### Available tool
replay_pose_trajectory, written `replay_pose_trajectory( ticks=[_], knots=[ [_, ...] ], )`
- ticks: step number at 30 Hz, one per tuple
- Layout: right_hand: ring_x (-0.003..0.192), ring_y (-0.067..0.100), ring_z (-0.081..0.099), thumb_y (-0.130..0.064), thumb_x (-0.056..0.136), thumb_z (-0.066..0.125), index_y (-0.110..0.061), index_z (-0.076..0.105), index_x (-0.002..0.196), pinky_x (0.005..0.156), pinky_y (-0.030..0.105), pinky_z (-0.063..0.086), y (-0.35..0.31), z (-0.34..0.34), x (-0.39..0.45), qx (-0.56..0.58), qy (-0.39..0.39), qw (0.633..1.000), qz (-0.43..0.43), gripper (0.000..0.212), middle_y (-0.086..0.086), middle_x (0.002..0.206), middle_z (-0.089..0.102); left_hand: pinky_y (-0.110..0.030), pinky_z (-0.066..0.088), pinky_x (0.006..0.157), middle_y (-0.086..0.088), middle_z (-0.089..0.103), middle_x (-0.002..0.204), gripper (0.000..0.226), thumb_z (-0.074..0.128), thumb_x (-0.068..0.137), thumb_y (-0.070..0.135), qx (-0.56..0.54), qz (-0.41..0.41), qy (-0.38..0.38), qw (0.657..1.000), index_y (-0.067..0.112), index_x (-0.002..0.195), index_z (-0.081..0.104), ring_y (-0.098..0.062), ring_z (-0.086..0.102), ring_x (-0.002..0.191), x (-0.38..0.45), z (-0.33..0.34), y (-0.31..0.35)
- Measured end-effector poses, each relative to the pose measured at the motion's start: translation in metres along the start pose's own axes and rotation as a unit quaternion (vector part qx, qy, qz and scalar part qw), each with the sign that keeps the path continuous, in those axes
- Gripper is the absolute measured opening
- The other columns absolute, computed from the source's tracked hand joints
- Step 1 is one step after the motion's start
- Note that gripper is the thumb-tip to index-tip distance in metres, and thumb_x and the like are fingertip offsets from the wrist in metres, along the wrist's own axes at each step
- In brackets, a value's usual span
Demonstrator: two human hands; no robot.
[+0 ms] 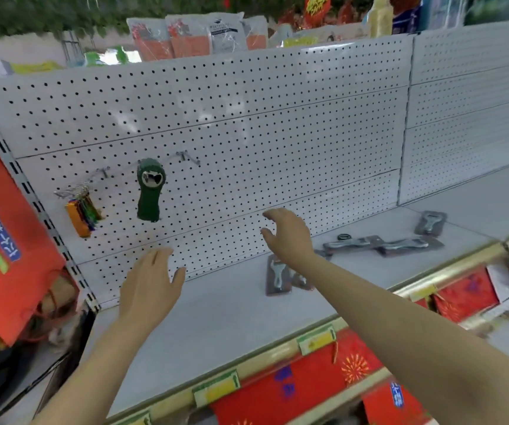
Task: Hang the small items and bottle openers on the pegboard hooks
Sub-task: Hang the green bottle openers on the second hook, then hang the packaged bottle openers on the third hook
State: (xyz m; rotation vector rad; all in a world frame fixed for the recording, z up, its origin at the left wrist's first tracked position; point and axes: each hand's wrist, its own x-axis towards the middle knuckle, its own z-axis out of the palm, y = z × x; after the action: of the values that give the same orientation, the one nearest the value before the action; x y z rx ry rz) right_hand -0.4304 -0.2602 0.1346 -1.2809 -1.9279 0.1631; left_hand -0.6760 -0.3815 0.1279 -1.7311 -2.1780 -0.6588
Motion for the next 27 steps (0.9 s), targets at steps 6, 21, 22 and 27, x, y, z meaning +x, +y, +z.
replay_pose_trajectory(
  ticks=[6, 21, 22, 27],
  knots=[
    [0.114, 0.025, 0.058, -0.025, 0.093, 0.058, -0.016, 0.056, 0.131, 0.096, 0.037, 0.044, 0.082, -0.037, -0.010, -0.036, -0.012, 0.999, 0.035, 0.040, 0.003, 0.128, 0.061, -0.043, 0.047, 0.092, -0.003, 0.054, 0.138, 0.048, 0.053, 0.097, 0.037, -0.029, 0.044, -0.023, 0.998, 0.015, 0.139, 0.051, -0.025, 0.047, 0.127, 0.013, 0.028, 0.085],
    [0.111, 0.028, 0.059, -0.020, 0.090, 0.060, -0.014, 0.060, 0.128, 0.090, 0.039, 0.048, 0.297, -0.127, -0.025, -0.099, -0.021, 0.988, 0.115, 0.038, 0.006, 0.124, 0.063, -0.036, 0.044, 0.095, -0.004, 0.053, 0.138, 0.044, 0.048, 0.098, 0.036, -0.071, 0.117, -0.145, 0.980, 0.016, 0.137, 0.052, -0.026, 0.051, 0.123, 0.056, 0.173, 0.319],
    [0.112, 0.028, 0.059, -0.019, 0.090, 0.061, -0.014, 0.060, 0.128, 0.090, 0.039, 0.048, 0.307, -0.128, -0.023, -0.100, -0.027, 0.987, 0.126, 0.039, 0.006, 0.125, 0.062, -0.037, 0.045, 0.094, -0.004, 0.054, 0.137, 0.043, 0.048, 0.098, 0.036, -0.069, 0.118, -0.154, 0.979, 0.016, 0.136, 0.052, -0.026, 0.051, 0.122, 0.061, 0.183, 0.327],
    [0.106, 0.030, 0.061, -0.019, 0.087, 0.065, -0.012, 0.062, 0.125, 0.088, 0.038, 0.050, 0.357, -0.123, -0.015, -0.109, -0.041, 0.982, 0.151, 0.039, 0.007, 0.119, 0.066, -0.038, 0.047, 0.086, -0.006, 0.058, 0.127, 0.034, 0.050, 0.097, 0.031, -0.046, 0.111, -0.201, 0.972, 0.015, 0.126, 0.058, -0.028, 0.055, 0.114, 0.106, 0.241, 0.356]
  ],
)
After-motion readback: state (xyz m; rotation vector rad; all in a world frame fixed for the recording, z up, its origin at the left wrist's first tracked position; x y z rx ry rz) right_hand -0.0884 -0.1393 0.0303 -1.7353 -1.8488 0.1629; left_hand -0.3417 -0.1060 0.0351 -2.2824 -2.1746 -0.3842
